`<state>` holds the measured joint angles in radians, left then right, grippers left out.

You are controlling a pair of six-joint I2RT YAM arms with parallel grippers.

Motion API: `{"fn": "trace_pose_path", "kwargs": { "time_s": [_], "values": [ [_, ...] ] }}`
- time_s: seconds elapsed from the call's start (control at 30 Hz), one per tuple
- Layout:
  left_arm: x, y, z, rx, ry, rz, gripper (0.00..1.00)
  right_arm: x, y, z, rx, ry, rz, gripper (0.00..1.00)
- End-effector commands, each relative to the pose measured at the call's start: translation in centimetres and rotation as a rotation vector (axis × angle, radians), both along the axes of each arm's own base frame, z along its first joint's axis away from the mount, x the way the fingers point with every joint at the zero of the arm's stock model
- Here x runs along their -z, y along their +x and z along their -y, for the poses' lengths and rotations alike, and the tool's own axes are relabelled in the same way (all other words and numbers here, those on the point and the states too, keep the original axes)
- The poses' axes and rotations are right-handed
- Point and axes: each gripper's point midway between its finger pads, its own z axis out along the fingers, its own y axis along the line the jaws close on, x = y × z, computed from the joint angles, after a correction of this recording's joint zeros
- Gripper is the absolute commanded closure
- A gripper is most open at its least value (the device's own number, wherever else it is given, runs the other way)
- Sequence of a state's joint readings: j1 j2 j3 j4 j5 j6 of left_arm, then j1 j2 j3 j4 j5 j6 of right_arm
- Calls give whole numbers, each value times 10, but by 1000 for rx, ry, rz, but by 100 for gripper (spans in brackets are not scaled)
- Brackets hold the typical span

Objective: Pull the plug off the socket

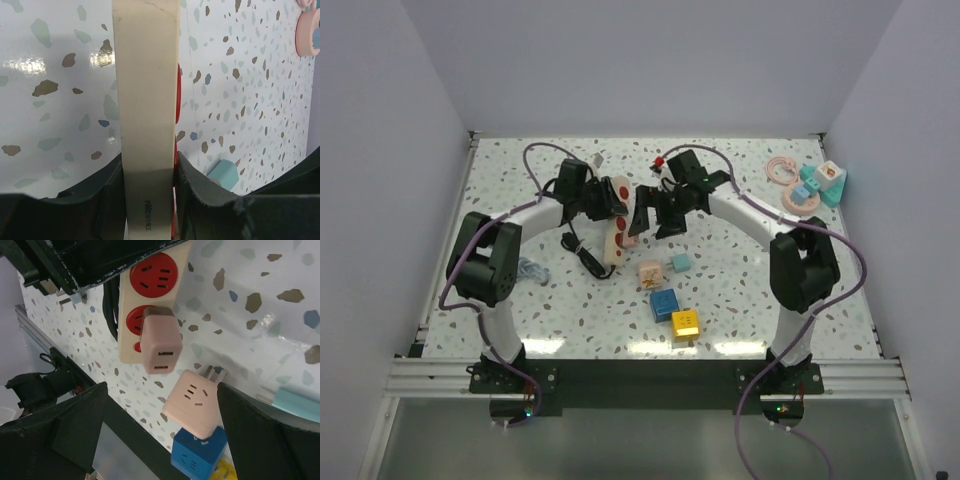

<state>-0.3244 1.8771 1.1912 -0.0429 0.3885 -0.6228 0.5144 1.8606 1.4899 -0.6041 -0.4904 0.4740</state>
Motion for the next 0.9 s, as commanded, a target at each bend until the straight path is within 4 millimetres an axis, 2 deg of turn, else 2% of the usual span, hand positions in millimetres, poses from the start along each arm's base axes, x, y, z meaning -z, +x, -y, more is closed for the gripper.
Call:
{"fn": "trace_pose_path", "kwargs": {
  "time_s": [0.0, 0.1, 0.23, 0.27, 0.33, 0.37, 0.4, 0.47, 0.6, 0.7, 0.73, 0.77, 0.83, 0.87],
  "values": [
    [-48, 15, 19, 22, -94, 107, 100, -6, 6, -26, -18, 48, 4, 7],
    [-51, 15, 20, 19, -99, 111, 100, 2, 4, -34, -22, 26, -14, 14],
    [-57, 14, 21, 23, -111, 121, 100, 22, 3, -39, -21, -6, -43, 23],
    [-60, 13, 21, 26, -116, 124, 100, 24, 4, -40, -22, -5, -43, 31],
    [-62, 12, 23, 29, -126, 128, 100, 29, 8, -42, -21, -5, -46, 37],
    [-64, 10, 24, 37, -135, 128, 100, 30, 9, -44, -25, 1, -48, 40],
    [-63, 8, 25, 40, -139, 124, 100, 28, 11, -46, -24, 9, -40, 48],
    [-61, 3, 26, 49, -143, 120, 100, 30, 12, -51, -28, 27, -48, 53],
    [-61, -3, 31, 63, -162, 119, 100, 33, 13, -56, -41, 49, -65, 73],
    [-59, -6, 33, 72, -172, 114, 100, 33, 9, -59, -62, 74, -83, 76],
    [-59, -6, 34, 70, -173, 112, 100, 33, 8, -60, -65, 77, -86, 90],
    [-57, -5, 34, 73, -171, 111, 100, 33, 7, -59, -67, 78, -84, 97],
    [-52, -6, 34, 74, -167, 101, 100, 27, 4, -60, -78, 103, -71, 100],
    [-48, -6, 34, 76, -166, 91, 88, 24, 4, -61, -82, 112, -66, 100]
  ]
}}
